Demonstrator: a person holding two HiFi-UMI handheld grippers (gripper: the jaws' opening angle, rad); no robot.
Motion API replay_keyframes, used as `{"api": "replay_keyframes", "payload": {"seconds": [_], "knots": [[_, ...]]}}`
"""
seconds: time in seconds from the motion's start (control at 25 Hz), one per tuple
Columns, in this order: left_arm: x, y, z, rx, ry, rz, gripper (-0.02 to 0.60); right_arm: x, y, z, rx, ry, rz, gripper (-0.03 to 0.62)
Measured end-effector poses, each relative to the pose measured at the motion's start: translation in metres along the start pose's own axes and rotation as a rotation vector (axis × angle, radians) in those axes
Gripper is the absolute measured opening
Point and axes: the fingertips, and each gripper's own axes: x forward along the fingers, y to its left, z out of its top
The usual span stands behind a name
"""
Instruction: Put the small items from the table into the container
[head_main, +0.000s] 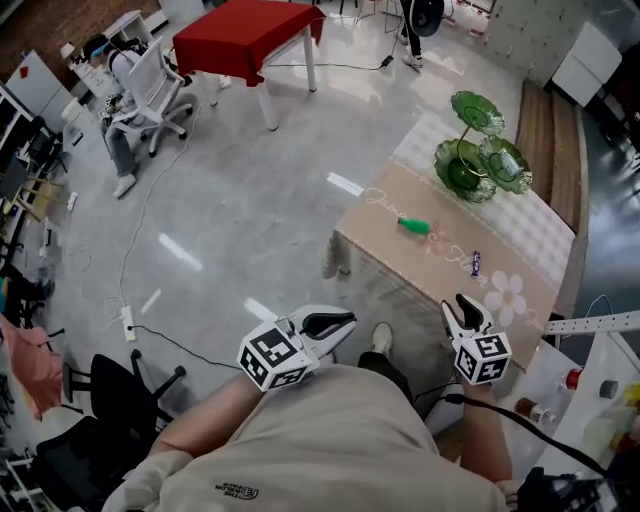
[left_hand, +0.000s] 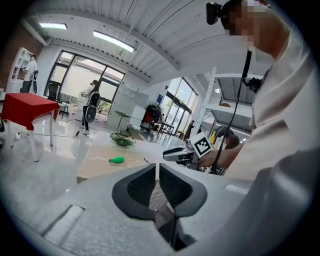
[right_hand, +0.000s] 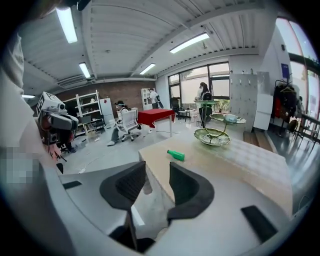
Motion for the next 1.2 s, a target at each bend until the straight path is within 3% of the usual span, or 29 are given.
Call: {"api": "replay_keyframes", "payload": {"seconds": [0.24,0.44,0.92,1.2], "knots": [[-0.011,-0.006,-0.017,0.01,0.029,-0.044,0.028,-0.01,0.036,-0.036,0.023,0.045,-0.01,0.156],[-0.014,-0.008,-0.022,0.033,0.038,-0.057,0.028,-0.014,0.026,-0.053,0.04,0.062,-0.064,0.155],[0.006,0.002,-0.002,-0.017,0.004,0.009,0.028,0.023,-0.111,-0.087,0.092,0.121,-0.256,0.155],[0.035,0.009,0.019,-0.038,0.006,0.085,0.028,0.077,-0.189,-0.099,0.139,0.165,-0.306,0.155]]}}
